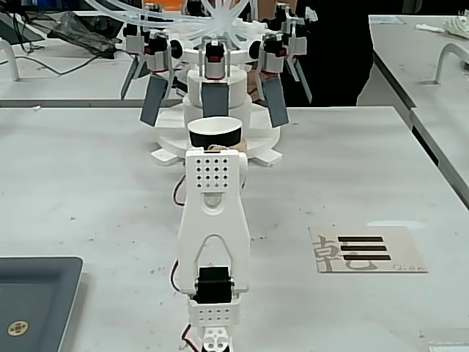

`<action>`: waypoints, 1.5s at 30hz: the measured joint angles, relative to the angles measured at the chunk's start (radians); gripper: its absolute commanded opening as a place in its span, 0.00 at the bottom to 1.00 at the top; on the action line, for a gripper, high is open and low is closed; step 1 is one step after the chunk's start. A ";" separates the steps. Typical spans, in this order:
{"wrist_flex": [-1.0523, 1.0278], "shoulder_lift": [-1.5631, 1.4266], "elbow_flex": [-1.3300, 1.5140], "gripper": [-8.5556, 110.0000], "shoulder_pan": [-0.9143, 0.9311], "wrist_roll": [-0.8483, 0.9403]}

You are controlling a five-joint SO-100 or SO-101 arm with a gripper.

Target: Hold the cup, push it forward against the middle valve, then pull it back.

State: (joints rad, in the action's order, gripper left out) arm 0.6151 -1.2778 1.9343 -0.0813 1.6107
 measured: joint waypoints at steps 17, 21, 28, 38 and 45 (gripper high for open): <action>-0.011 0.192 -0.204 0.10 0.000 0.000; -0.049 0.311 -0.371 0.10 0.000 -0.005; -0.144 0.561 -0.733 0.10 0.003 0.000; -0.209 0.640 -0.873 0.10 0.003 0.000; -0.129 0.365 -0.476 0.10 0.003 0.000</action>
State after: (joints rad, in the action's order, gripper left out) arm 0.4863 -0.9127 1.4588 -0.0782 1.6107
